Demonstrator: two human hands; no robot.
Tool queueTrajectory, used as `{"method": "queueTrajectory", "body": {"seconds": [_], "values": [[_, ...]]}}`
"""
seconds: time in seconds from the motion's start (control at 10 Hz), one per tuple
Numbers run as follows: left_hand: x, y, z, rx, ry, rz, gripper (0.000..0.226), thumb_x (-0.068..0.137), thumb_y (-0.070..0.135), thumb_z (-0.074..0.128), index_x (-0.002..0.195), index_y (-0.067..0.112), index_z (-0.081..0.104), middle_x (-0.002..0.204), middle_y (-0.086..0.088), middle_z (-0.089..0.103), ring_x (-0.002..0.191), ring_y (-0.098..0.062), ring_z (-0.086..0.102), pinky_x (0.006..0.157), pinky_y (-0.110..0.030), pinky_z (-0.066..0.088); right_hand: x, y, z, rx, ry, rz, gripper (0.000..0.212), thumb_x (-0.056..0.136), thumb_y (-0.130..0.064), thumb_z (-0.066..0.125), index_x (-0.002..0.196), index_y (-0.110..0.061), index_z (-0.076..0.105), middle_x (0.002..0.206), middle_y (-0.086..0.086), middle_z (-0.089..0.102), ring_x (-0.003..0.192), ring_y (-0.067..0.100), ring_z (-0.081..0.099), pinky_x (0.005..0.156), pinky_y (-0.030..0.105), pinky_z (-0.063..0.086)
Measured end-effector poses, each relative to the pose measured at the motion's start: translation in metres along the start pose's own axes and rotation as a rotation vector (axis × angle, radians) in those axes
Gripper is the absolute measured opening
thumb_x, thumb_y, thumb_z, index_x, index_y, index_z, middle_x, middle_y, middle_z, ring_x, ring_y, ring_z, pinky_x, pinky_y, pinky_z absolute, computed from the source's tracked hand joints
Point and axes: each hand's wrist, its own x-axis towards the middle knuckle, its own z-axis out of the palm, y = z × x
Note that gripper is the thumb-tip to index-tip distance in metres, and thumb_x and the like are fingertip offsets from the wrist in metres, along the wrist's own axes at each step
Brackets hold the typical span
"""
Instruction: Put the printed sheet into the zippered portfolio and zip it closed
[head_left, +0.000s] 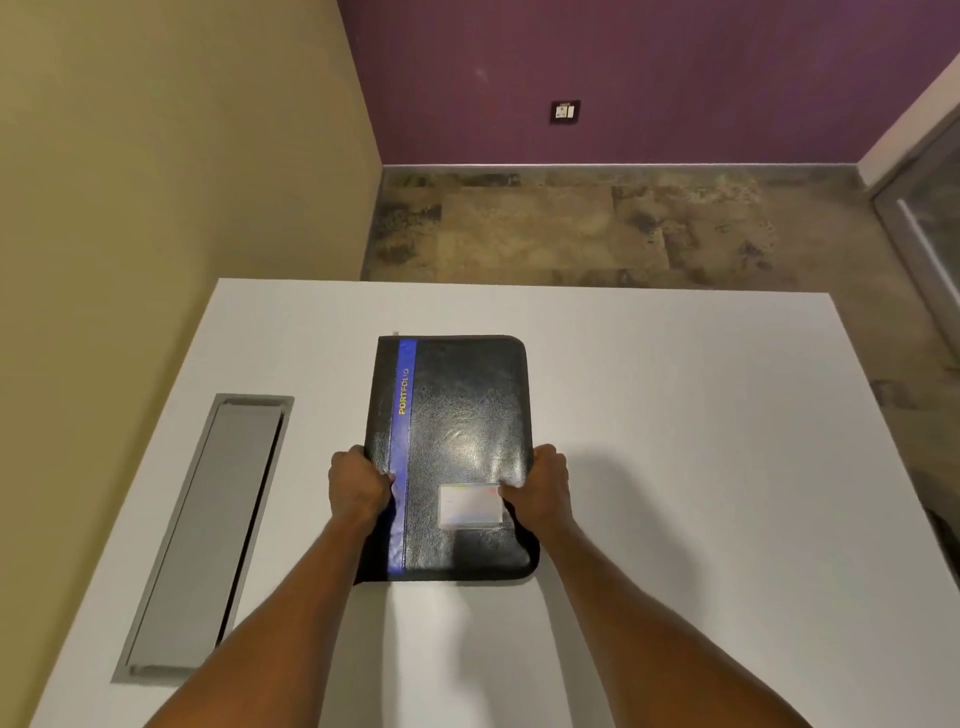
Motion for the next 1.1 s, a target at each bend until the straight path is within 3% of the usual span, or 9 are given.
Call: {"method": "queueTrajectory", "body": {"seconds": [0.2, 0.4, 0.5, 0.6, 0.7, 1.1], "values": [[-0.005, 0.000, 0.006, 0.029, 0.010, -0.020, 0.037, 0.086, 0.012, 0.077, 0.118, -0.003, 0.065, 0.117, -0.024, 0.065, 0.108, -0.044, 0.063, 0.094, -0.054, 0.055, -0.003, 0.004, 0.008, -0.048, -0.015, 0.015, 0.056, 0.080, -0.019, 0.083, 0.123, -0.005, 0.050, 0.124, 0.014, 0.052, 0.119, 0.033, 0.054, 0.103, 0.045, 0.048], [-0.049, 0.008, 0.005, 0.177, -0.042, 0.045, 0.054, 0.096, 0.019, 0.060, 0.144, 0.001, 0.043, 0.144, -0.020, 0.048, 0.134, -0.041, 0.047, 0.105, -0.054, 0.045, -0.036, -0.011, 0.004, -0.268, 0.053, -0.231, 0.051, 0.080, -0.006, 0.071, 0.125, -0.011, 0.048, 0.127, 0.008, 0.052, 0.117, 0.031, 0.056, 0.097, 0.040, 0.051], [-0.074, 0.004, 0.004, 0.217, -0.059, 0.104, 0.063, 0.101, 0.024, 0.055, 0.154, -0.001, 0.034, 0.159, -0.019, 0.037, 0.144, -0.039, 0.038, 0.114, -0.053, 0.039, -0.054, -0.015, 0.001, -0.272, -0.002, -0.352, 0.062, 0.079, -0.003, 0.065, 0.139, -0.003, 0.048, 0.141, 0.014, 0.051, 0.129, 0.035, 0.053, 0.106, 0.039, 0.047], [-0.105, -0.002, 0.005, 0.242, -0.052, 0.194, 0.058, 0.103, 0.025, 0.054, 0.150, -0.003, 0.038, 0.158, -0.021, 0.038, 0.145, -0.039, 0.037, 0.115, -0.054, 0.037, -0.079, -0.008, -0.003, -0.351, -0.095, -0.401, 0.079, 0.089, -0.018, 0.065, 0.157, -0.003, 0.029, 0.163, 0.016, 0.032, 0.150, 0.030, 0.034, 0.124, 0.037, 0.029], [-0.137, -0.011, 0.012, 0.305, -0.063, 0.256, 0.061, 0.106, 0.029, 0.050, 0.155, -0.003, 0.034, 0.164, -0.022, 0.030, 0.152, -0.036, 0.029, 0.121, -0.050, 0.030, -0.107, 0.009, -0.005, -0.425, -0.133, -0.439, 0.078, 0.095, -0.028, 0.061, 0.160, -0.004, 0.023, 0.167, 0.014, 0.025, 0.154, 0.029, 0.028, 0.126, 0.038, 0.024], [-0.267, -0.016, 0.084, 0.396, -0.165, 0.432, 0.064, 0.110, 0.037, 0.034, 0.165, 0.011, 0.014, 0.174, -0.004, 0.008, 0.161, -0.019, 0.007, 0.130, -0.045, 0.014, -0.190, 0.140, -0.047, -0.602, -0.148, -0.315, 0.074, 0.104, -0.039, 0.042, 0.164, -0.008, 0.011, 0.173, 0.011, 0.007, 0.160, 0.025, 0.012, 0.130, 0.044, 0.013]]}}
